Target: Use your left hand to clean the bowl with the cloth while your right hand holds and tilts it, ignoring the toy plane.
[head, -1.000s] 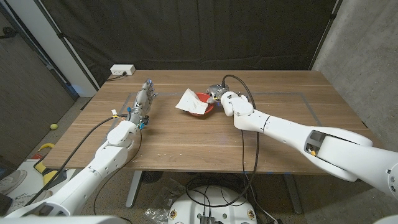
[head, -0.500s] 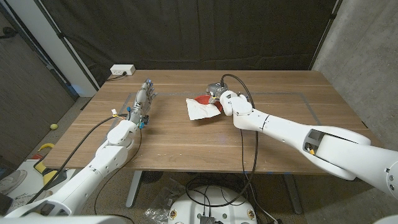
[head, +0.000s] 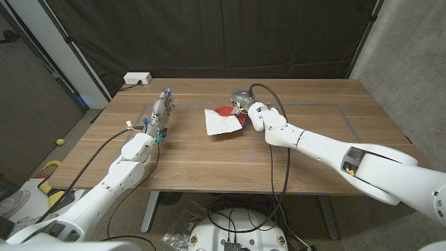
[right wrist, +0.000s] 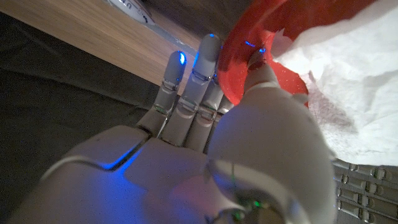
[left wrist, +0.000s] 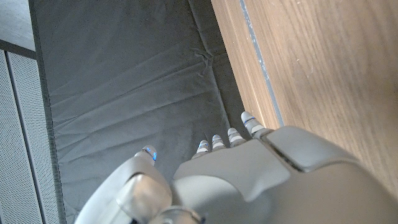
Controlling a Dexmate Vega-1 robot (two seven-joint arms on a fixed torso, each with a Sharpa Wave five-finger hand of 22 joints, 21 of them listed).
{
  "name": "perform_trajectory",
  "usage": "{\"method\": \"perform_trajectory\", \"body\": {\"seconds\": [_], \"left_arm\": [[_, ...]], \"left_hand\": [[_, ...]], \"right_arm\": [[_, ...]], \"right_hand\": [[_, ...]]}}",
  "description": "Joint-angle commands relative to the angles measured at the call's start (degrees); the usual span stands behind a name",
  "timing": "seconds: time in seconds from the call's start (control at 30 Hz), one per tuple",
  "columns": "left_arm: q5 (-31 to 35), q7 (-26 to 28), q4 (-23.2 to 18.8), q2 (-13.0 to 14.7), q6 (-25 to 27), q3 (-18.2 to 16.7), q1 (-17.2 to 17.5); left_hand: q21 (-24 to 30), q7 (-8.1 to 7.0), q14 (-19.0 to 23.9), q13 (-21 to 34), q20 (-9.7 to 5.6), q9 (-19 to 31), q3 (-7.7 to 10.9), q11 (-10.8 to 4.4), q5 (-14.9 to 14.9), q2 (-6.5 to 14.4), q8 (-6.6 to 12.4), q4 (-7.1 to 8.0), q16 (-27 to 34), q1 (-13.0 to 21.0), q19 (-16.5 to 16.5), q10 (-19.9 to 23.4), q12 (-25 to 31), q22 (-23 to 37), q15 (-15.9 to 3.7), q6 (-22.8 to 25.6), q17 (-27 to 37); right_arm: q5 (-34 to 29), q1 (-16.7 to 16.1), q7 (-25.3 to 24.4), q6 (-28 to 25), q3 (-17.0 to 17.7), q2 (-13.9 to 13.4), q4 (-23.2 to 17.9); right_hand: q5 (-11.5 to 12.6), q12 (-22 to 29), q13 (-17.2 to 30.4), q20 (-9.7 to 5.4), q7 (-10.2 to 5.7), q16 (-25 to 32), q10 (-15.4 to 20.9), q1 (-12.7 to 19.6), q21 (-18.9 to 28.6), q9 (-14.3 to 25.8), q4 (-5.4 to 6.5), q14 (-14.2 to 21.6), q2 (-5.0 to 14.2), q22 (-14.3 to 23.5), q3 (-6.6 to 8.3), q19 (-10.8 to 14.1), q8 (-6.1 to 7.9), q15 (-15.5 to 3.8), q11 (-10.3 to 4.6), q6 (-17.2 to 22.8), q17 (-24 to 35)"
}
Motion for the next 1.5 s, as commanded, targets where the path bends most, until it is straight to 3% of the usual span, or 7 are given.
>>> {"method": "perform_trajectory", "body": {"seconds": [0.03,0.27,0.7,1.07,1.17,1.3,1.5], "left_arm": [[-0.02,-0.13,0.78,-0.54,1.4,0.63,-1.29],[0.79,0.49,-0.06,0.11,2.3,0.94,-1.42],[3.25,3.7,-4.88,2.55,7.06,1.78,-0.84],[8.77,6.79,-12.09,8.05,15.11,3.6,-0.76],[11.77,8.35,-14.5,9.88,17.24,4.25,-0.76],[20.58,15.0,-20.76,13.25,24.04,5.75,-0.39],[25.68,15.52,-24.56,15.82,28.06,6.98,-0.57]], "left_hand": [[0.37,-0.48,-2.47,0.16,0.03,0.33,-0.26,-0.01,0.36,1.43,0.26,0.08,0.75,0.52,1.54,-1.66,0.08,0.31,0.16,-4.77,0.16],[0.74,-1.03,-0.7,0.16,-0.28,0.31,-0.19,-0.12,0.42,1.27,0.39,-0.32,1.06,1.08,3.1,-0.71,0.34,0.32,0.33,-4.43,0.14],[5.29,-0.87,15.85,0.63,-1.01,0.39,-1.53,2.03,0.18,-3.51,1.6,-5.43,3.93,8.57,14.79,7.34,1.93,1.48,1.32,-0.7,0.85],[7.35,0.39,22.66,0.97,-0.71,0.54,-1.81,1.57,-0.28,-7.09,3.04,-10.59,5.33,16.13,17.29,14.9,3.13,2.15,0.23,4.77,1.8],[7.51,-0.17,22.96,1.02,-0.67,0.54,-1.87,1.12,-0.46,-8.05,3.48,-11.88,5.3,18.0,17.17,15.82,3.03,2.21,-0.47,6.47,1.92],[9.25,-6.45,26.68,1.23,-0.71,0.6,-1.51,-1.37,-0.77,-9.59,3.96,-15.67,6.79,24.69,19.43,18.34,2.28,2.55,-2.3,10.3,2.74],[10.12,-7.18,25.61,1.35,-0.58,0.65,-1.55,-1.96,-0.87,-10.81,3.78,-17.3,6.49,27.95,20.27,18.64,1.65,2.81,-2.2,11.19,3.13]], "right_arm": [[0.4,-2.82,-8.79,0.25,3.13,0.37,0.08],[1.32,-4.16,-13.0,-0.77,4.6,1.33,0.42],[2.89,-5.0,-18.78,-4.9,5.66,4.47,2.34],[5.87,-5.61,-22.97,-6.15,6.84,6.02,3.1],[6.49,-6.17,-26.07,-6.26,7.55,6.65,3.49],[7.28,-6.58,-28.82,-6.16,8.12,7.0,3.65],[8.4,-7.12,-31.95,-5.83,8.65,7.54,3.97]], "right_hand": [[0.21,0.21,0.19,-8.13,-2.45,0.38,1.02,2.34,0.07,0.04,-0.79,1.07,1.49,-1.06,0.04,1.43,0.19,-0.93,0.23,4.77,0.22],[0.43,0.81,0.88,-8.27,-1.55,0.67,1.73,2.95,-0.27,-0.16,-1.22,1.79,1.01,-2.71,-0.05,2.63,0.08,-0.92,0.42,6.23,0.63],[1.2,1.21,1.32,-8.32,-0.95,2.34,2.98,3.53,0.45,-0.49,-1.43,3.75,0.31,-4.82,-0.44,5.29,-0.46,-0.83,0.45,7.96,3.2],[1.64,1.19,1.34,-8.22,-0.5,2.76,3.56,3.69,0.6,-0.63,-1.48,3.91,-0.06,-5.96,-0.57,6.35,-0.8,-0.79,0.71,8.43,4.25],[1.81,1.18,1.44,-8.17,-0.17,2.8,3.67,3.76,0.55,-0.67,-1.5,3.93,-0.18,-6.45,-0.6,6.57,-0.93,-0.79,0.74,8.57,4.51],[1.98,1.08,1.51,-8.2,-0.24,2.89,3.62,3.79,0.7,-0.69,-1.46,4.03,-0.24,-6.85,-0.64,6.82,-1.14,-0.78,0.76,8.54,4.82],[2.26,0.98,1.65,-8.28,-0.23,2.92,3.79,3.85,1.02,-0.71,-1.38,4.07,-0.24,-7.51,-0.7,6.88,-1.46,-0.78,0.84,8.66,5.29]]}}
